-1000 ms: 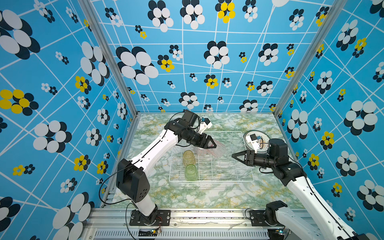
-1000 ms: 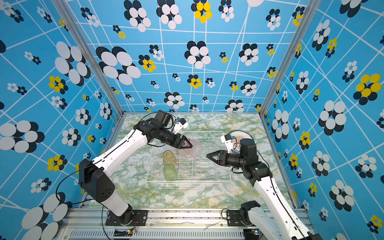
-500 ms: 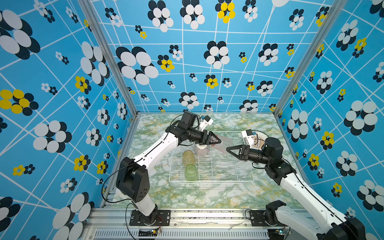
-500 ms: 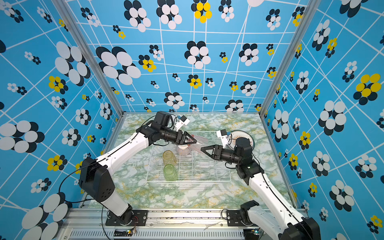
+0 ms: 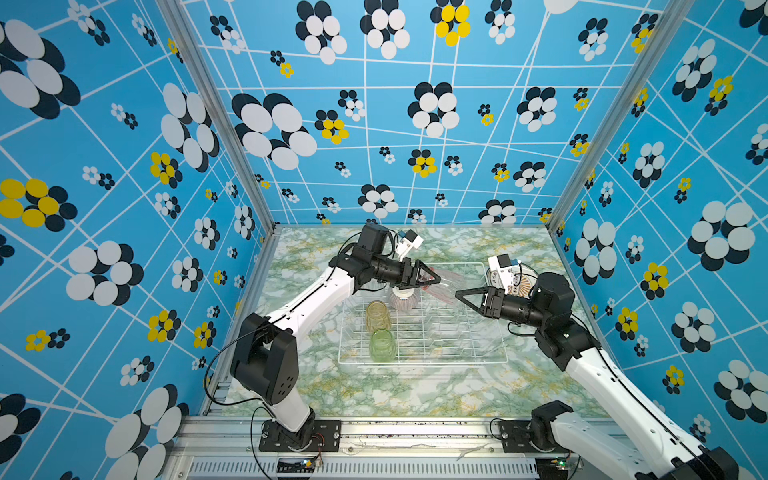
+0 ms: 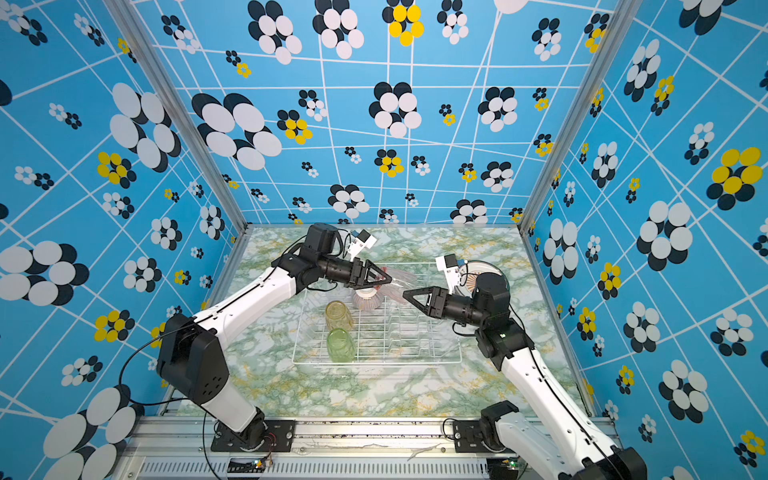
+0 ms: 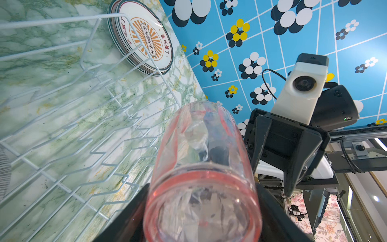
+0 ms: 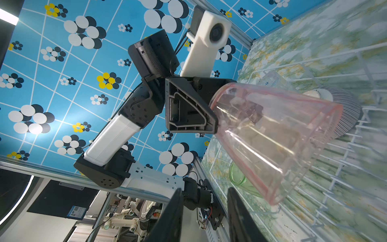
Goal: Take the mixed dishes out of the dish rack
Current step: 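Grasp the pink glass with the right gripper beside the left gripper, then open the left gripper and draw back while the right gripper carries the glass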
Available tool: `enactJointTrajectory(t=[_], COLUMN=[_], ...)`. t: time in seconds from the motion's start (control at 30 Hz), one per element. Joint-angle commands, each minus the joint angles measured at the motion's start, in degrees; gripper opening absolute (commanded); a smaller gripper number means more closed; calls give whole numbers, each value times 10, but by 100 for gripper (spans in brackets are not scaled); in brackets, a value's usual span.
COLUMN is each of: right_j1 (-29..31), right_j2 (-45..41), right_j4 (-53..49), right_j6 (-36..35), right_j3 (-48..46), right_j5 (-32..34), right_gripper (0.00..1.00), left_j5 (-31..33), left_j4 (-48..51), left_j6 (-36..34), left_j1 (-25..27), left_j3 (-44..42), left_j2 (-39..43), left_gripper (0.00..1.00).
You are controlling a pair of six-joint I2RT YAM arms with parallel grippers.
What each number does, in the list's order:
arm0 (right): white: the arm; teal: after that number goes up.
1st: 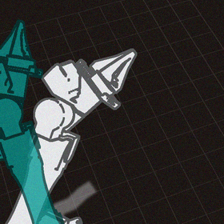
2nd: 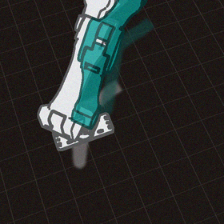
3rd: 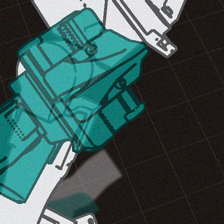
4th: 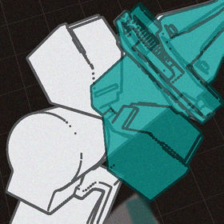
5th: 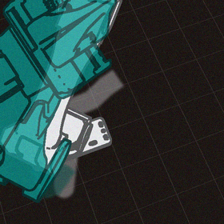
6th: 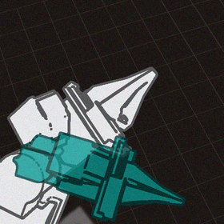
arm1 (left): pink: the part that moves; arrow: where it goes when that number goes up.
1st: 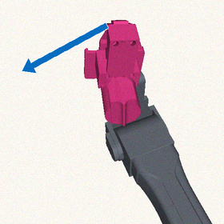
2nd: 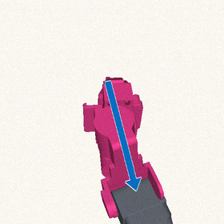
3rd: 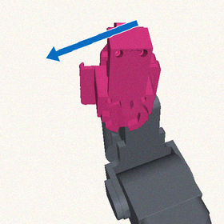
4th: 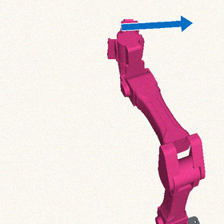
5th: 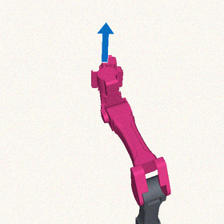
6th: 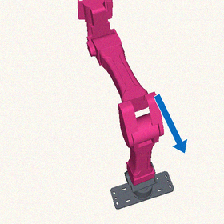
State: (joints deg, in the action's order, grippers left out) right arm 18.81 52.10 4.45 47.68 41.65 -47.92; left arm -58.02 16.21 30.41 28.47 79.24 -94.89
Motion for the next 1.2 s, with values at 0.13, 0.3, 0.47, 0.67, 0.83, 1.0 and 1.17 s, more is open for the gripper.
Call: enactJointTrajectory(t=[0.13,0.3,0.47,0.67,0.83,1.0,1.17], right_j1=[4,3,3,3,3,5,10], right_j2=[-25,10,40,90,125,138,139], right_j4=[-88,-82,-4,207,323,396,393], right_j6=[-50,-46,-12,87,154,197,203], right_j3=[26,16,6,-20,-28,-27,-15], right_j5=[34,60,56,20,0,-14,-24], right_gripper=[37,37,37,35,29,24,10], left_j5=[-8,-15,-31,-56,-62,-68,-71], left_j4=[26,17,3,-86,-136,-180,-218], left_j6=[-28,-21,-12,49,80,109,133], left_j1=[-11,-12,-11,-11,-10,-9,-6], left_j3=[27,26,19,-14,-29,-39,-43], left_j2=[19,26,29,26,24,17,8], left_gripper=[47,47,47,46,46,46,46])
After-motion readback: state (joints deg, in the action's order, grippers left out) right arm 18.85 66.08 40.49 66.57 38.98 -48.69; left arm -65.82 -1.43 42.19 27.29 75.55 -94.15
